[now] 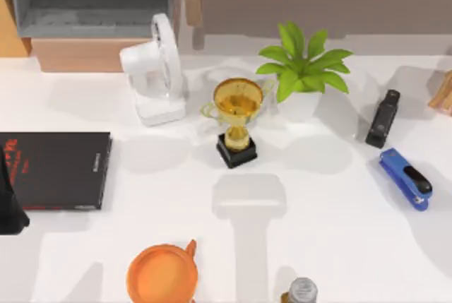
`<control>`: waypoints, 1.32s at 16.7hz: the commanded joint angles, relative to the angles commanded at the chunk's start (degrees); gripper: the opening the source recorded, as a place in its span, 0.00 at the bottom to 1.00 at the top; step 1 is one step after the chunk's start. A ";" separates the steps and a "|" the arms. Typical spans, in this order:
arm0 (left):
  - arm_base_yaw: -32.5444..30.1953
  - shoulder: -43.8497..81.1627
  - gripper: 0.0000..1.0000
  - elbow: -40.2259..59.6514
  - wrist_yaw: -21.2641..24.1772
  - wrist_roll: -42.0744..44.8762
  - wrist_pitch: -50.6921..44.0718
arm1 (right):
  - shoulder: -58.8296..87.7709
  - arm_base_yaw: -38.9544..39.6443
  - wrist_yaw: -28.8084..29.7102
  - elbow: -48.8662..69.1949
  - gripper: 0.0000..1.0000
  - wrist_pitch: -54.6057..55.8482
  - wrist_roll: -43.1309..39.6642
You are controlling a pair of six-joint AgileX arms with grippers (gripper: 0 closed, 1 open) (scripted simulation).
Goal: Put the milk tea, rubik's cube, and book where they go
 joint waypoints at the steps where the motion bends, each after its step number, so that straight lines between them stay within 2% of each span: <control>1: 0.00 0.00 1.00 0.00 0.00 0.00 0.00 | 0.88 -1.31 -0.05 1.84 0.00 -0.23 1.11; 5: 0.00 0.00 1.00 0.00 0.00 0.00 0.00 | 7.87 -6.41 -1.03 13.92 0.00 -2.21 4.33; 9: 0.00 0.00 1.00 0.00 0.00 0.00 0.00 | 15.42 -7.46 -3.86 24.25 0.00 -5.02 2.58; 13: 0.00 0.00 1.00 0.00 0.00 0.00 0.00 | 21.25 -5.81 -6.28 27.50 0.00 -7.23 -1.46; 18: 0.00 0.00 1.00 0.00 0.00 0.00 0.00 | 21.58 -5.71 -6.34 27.75 0.00 -7.49 -1.78; 22: 0.00 0.00 1.00 0.00 0.00 0.00 0.00 | 21.58 -5.71 -6.34 27.75 0.30 -7.49 -1.78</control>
